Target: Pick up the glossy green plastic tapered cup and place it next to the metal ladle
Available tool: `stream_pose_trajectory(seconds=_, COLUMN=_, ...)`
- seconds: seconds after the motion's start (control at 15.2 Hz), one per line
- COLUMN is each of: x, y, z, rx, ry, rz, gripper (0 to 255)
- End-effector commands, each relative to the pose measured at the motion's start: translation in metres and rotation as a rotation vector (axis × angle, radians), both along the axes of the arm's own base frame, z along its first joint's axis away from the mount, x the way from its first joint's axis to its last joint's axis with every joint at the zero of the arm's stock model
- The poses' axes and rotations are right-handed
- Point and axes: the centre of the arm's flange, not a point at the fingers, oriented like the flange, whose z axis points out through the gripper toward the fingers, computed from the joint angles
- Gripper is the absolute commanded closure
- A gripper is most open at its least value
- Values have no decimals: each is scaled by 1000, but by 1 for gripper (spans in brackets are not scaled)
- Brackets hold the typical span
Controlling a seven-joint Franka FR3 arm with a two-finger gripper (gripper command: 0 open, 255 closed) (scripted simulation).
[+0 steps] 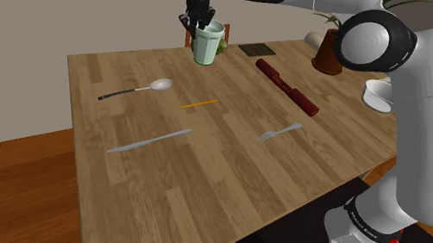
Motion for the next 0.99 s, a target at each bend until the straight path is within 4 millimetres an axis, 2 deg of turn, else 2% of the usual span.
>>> stream_pose_trajectory(seconds=0.0, x=2, y=2, z=-8, rx=0, ry=-2, rz=-1, gripper=255)
stream_pose_trajectory(seconds=0.92, x=2, y=2, z=-82, rx=0, ry=-2, rz=-1, gripper=255)
